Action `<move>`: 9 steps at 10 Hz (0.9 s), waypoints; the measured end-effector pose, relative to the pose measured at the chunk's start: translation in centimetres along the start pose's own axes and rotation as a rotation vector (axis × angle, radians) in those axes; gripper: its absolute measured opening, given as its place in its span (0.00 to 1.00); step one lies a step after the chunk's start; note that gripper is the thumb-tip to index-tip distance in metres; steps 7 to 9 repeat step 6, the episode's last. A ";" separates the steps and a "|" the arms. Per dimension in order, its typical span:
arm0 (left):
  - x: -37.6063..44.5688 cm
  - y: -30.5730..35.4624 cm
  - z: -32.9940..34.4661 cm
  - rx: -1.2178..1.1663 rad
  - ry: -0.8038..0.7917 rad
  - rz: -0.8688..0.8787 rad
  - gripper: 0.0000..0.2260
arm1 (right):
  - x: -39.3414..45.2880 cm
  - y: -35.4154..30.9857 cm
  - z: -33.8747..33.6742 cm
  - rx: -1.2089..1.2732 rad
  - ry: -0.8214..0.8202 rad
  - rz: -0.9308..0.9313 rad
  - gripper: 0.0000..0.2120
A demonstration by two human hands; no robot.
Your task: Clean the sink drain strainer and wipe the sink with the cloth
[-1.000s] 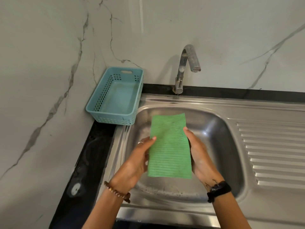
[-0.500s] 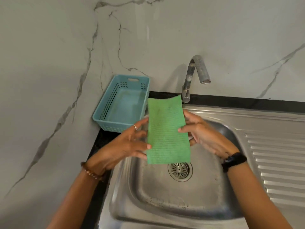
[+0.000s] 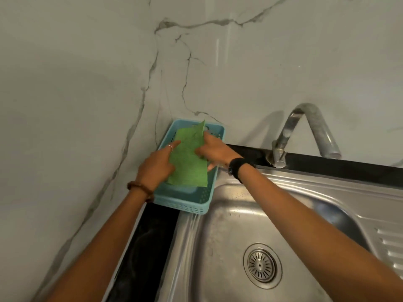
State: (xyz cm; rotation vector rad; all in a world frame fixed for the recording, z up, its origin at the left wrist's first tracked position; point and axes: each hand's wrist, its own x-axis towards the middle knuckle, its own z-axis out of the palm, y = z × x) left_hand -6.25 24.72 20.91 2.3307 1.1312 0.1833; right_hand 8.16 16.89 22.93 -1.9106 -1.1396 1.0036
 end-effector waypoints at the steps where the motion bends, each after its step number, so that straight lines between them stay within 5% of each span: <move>1: 2.1 -0.8 2.6 0.314 -0.059 -0.027 0.26 | 3.5 1.2 2.8 -0.442 0.048 0.062 0.33; 2: 2.9 -1.4 5.0 0.567 -0.202 -0.066 0.23 | 5.0 2.4 4.9 -0.807 0.019 0.068 0.24; 4: 2.8 -1.2 5.5 0.615 -0.184 -0.087 0.20 | 4.4 1.8 5.3 -1.122 0.041 0.018 0.13; 6: -0.8 2.8 3.6 0.158 0.113 0.124 0.13 | -2.3 1.2 2.9 -0.850 0.440 -0.198 0.10; 9: -0.8 2.8 3.6 0.158 0.113 0.124 0.13 | -2.3 1.2 2.9 -0.850 0.440 -0.198 0.10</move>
